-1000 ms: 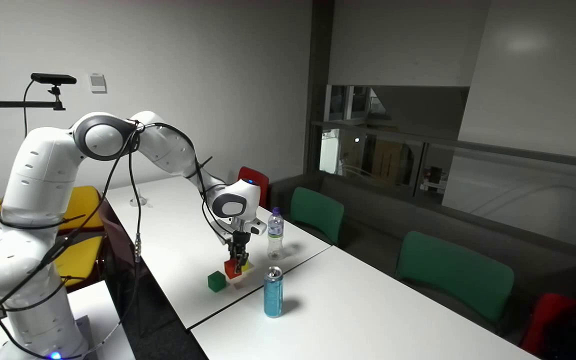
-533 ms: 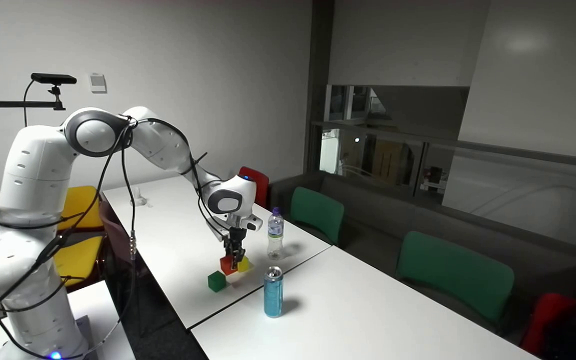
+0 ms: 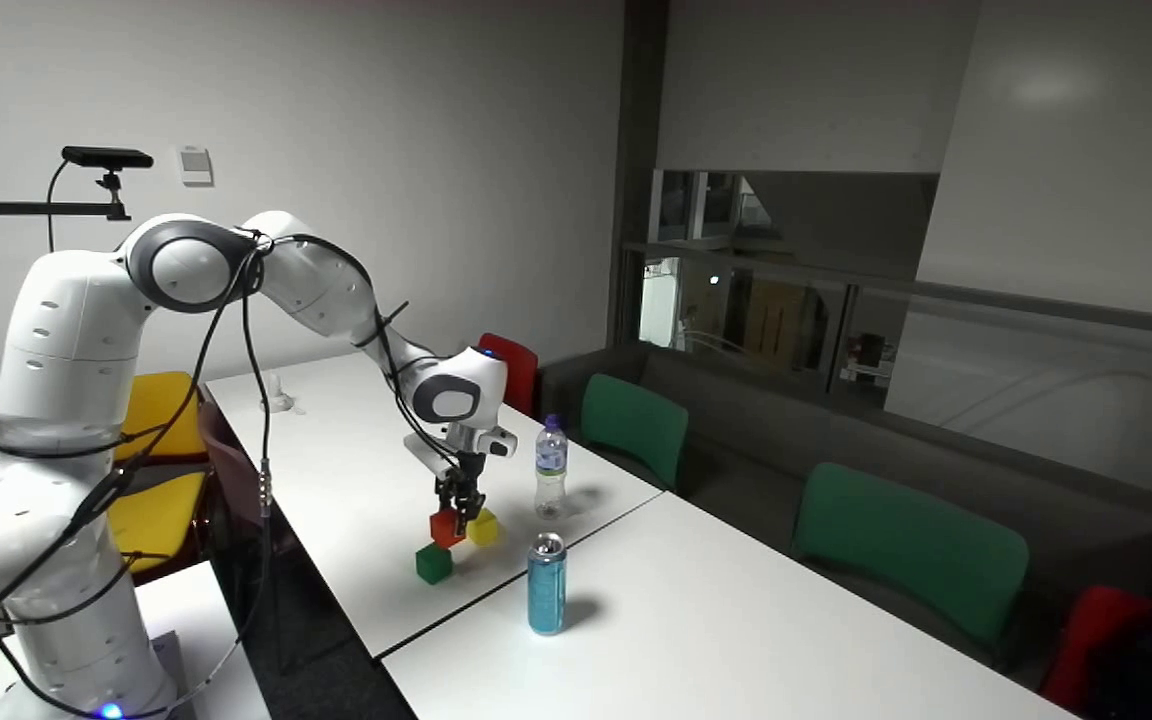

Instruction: Stack the three blocks together.

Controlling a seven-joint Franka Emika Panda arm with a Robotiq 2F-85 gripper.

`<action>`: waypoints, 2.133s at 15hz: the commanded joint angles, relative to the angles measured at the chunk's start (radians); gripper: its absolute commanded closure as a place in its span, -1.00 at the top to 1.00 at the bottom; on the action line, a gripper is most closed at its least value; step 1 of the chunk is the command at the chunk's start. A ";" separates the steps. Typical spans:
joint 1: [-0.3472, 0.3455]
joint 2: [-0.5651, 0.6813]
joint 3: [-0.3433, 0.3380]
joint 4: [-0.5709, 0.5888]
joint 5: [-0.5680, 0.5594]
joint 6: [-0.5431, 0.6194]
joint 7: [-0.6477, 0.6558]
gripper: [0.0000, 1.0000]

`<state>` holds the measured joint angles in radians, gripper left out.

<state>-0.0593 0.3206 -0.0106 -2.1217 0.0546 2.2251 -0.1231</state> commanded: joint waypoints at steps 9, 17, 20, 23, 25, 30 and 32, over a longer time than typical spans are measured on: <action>0.020 -0.041 0.026 -0.041 -0.031 -0.022 -0.071 -0.37; 0.013 -0.034 0.039 -0.062 -0.016 -0.006 -0.090 -0.37; 0.008 -0.032 0.042 -0.075 -0.002 0.017 -0.098 -0.37; 0.006 -0.030 0.044 -0.085 0.010 0.035 -0.104 -0.37; 0.004 -0.028 0.044 -0.088 0.017 0.040 -0.113 -0.37; 0.001 -0.027 0.044 -0.094 0.032 0.040 -0.129 -0.37; 0.000 -0.026 0.045 -0.094 0.038 0.041 -0.134 -0.37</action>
<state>-0.0409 0.3230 0.0252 -2.1818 0.0621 2.2428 -0.2128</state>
